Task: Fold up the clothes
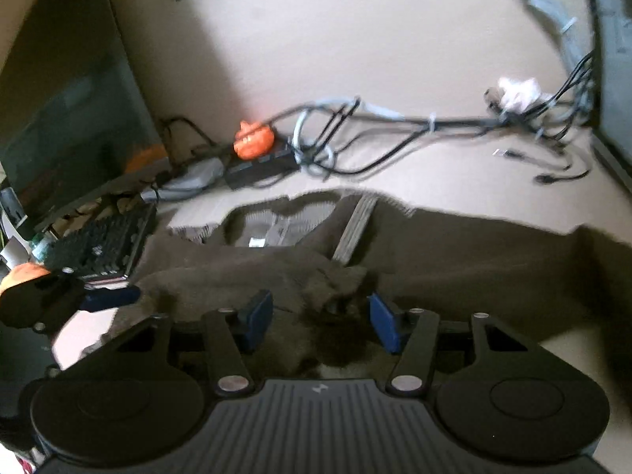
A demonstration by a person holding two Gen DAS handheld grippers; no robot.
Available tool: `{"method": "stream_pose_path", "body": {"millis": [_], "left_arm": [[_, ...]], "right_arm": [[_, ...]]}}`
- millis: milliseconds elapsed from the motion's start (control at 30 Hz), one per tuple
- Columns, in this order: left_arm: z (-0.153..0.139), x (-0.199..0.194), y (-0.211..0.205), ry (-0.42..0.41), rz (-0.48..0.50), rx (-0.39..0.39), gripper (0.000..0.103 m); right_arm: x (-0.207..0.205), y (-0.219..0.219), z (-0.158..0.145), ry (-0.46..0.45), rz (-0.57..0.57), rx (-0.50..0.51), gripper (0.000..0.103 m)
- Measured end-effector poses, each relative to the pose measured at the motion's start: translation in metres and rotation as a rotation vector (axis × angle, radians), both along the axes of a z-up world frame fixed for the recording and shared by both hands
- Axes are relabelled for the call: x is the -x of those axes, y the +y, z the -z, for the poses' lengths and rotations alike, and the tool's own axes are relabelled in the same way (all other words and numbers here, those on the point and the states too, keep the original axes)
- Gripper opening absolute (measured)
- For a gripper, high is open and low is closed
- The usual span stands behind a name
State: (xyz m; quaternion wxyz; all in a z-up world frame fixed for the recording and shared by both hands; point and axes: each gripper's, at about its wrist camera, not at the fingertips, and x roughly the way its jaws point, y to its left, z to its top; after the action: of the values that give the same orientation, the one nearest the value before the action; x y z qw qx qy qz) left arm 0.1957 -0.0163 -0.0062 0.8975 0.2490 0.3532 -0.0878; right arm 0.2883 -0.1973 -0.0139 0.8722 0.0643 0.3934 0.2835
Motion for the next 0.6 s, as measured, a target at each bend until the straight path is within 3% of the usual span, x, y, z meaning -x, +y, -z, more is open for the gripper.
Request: {"method": "stream_pose_path", "body": {"millis": [33,67,100,133,167,233,333,467,533,600], "left_arm": [[0.000,-0.002,0.003,0.005,-0.008,0.017,0.083],[-0.001,-0.004,0.006,0.011,-0.015,0.034,0.075],[-0.001,-0.006,0.010,0.016,-0.023,0.052,0.065],[-0.001,-0.008,0.013,0.022,-0.031,0.069,0.042],[-0.002,-0.010,0.016,0.027,-0.038,0.086,0.030],[-0.002,-0.015,0.022,0.038,-0.054,0.120,0.026],[-0.003,-0.021,0.032,0.054,-0.077,0.172,0.013],[-0.024,-0.026,0.039,0.026,-0.091,0.247,0.006],[-0.051,-0.025,0.035,-0.030,-0.051,0.295,0.006],[-0.069,-0.025,0.026,-0.071,-0.003,0.325,0.006]], "right_arm": [[0.000,0.006,0.002,-0.001,-0.006,0.019,0.036],[0.005,0.011,-0.003,-0.029,-0.027,0.034,0.022],[0.011,0.015,-0.009,-0.061,-0.050,0.048,0.018],[0.016,0.017,-0.016,-0.084,-0.080,0.045,0.014],[0.021,0.018,-0.022,-0.106,-0.111,0.040,0.014],[0.022,0.019,-0.022,-0.112,-0.112,0.047,0.014],[0.012,0.021,-0.011,-0.072,-0.081,0.049,0.005],[0.021,0.013,-0.051,-0.237,-0.080,0.034,0.003],[0.026,0.006,-0.074,-0.332,-0.070,0.041,0.003],[0.024,0.001,-0.079,-0.380,-0.046,0.087,0.003]]}}
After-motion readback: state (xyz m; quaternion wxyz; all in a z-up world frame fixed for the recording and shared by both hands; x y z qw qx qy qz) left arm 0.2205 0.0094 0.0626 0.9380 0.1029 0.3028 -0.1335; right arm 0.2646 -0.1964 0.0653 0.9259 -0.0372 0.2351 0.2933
